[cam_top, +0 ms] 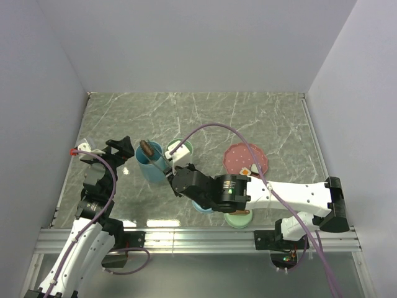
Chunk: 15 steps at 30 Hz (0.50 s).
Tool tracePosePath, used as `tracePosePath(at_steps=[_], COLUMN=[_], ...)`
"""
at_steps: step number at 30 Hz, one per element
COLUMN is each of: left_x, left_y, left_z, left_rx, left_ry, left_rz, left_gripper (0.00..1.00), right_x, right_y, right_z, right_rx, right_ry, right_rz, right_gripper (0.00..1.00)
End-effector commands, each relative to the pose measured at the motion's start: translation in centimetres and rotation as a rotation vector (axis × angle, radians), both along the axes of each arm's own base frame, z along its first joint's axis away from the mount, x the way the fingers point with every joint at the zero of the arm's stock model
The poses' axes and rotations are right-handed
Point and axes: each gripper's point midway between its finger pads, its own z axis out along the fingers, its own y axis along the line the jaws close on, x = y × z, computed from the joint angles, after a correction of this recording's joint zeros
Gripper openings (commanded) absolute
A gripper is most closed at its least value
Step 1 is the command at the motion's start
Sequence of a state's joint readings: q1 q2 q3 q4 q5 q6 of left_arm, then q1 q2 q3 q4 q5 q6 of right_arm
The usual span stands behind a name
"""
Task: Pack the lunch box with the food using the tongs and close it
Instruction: Place the food into the lunch box
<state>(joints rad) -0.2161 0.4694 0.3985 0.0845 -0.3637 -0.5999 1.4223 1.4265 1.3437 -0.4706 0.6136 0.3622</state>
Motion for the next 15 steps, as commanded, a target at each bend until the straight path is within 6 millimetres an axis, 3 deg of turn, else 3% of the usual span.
tracePosePath(at_steps=[1,7,15], left_x=[0.04,0.06,0.09], left_y=[0.15,0.12,-0.01], left_z=[1.03,1.02,1.17], left_rx=[-0.016,-0.015,-0.016], left_ry=[-0.029,-0.029,-0.036], left_rz=[0.007,0.006,-0.001], left_gripper=[0.99,0.99,0.99], right_x=[0.44,0.63,1.05], right_y=[0.86,0.77,0.09], right_z=[2.86,2.76,2.92], right_rx=[0.068,0.059,0.063], right_ry=[-0.038,-0.042,-0.052], right_rz=[-0.017,-0.030,-0.061], right_gripper=[0.44,0.53,0.53])
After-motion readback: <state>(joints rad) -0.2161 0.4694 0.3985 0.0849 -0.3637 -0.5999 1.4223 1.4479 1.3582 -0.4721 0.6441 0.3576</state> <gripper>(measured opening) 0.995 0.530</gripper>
